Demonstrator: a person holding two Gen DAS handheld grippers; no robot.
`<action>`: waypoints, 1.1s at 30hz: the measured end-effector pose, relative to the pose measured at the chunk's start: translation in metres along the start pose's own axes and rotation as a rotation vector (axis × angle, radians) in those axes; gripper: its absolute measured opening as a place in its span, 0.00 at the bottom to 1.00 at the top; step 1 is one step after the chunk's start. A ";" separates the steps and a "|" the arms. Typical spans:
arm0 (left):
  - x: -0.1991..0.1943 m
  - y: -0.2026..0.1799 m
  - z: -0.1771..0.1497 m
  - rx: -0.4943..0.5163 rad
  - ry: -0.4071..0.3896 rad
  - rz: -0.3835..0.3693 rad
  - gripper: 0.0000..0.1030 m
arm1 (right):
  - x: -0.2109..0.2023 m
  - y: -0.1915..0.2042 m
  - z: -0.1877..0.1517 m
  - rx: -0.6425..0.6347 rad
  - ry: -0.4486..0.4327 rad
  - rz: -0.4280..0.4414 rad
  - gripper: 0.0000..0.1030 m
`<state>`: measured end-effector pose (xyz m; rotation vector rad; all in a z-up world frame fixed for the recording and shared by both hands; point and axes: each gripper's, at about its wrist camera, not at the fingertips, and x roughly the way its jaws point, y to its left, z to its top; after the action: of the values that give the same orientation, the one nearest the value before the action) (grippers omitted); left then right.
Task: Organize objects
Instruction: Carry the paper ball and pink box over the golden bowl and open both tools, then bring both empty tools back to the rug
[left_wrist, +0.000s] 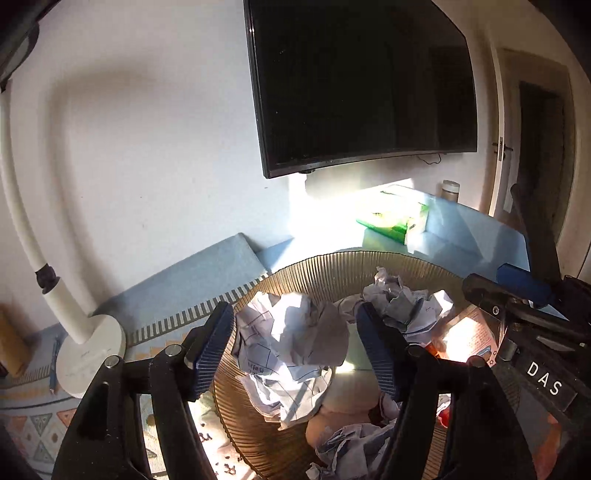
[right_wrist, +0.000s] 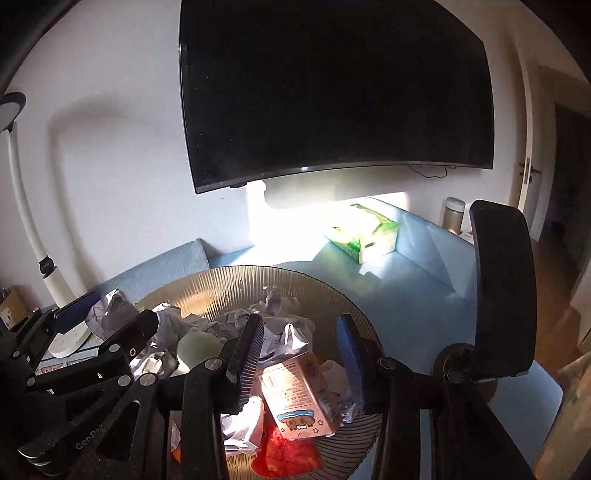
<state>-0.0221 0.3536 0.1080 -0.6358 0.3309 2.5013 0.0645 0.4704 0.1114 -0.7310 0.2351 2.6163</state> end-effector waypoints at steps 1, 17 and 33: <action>-0.004 0.000 0.000 0.004 -0.015 0.008 0.80 | 0.000 0.001 0.000 -0.006 -0.002 -0.003 0.44; -0.094 0.074 -0.011 -0.033 -0.101 0.090 0.81 | -0.052 0.045 0.006 -0.061 -0.072 0.083 0.62; -0.194 0.218 -0.126 -0.321 -0.018 0.185 1.00 | -0.088 0.163 -0.042 -0.117 0.114 0.500 0.62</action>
<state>0.0498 0.0439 0.1194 -0.7344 -0.0235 2.7635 0.0819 0.2827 0.1305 -0.9666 0.3373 3.0824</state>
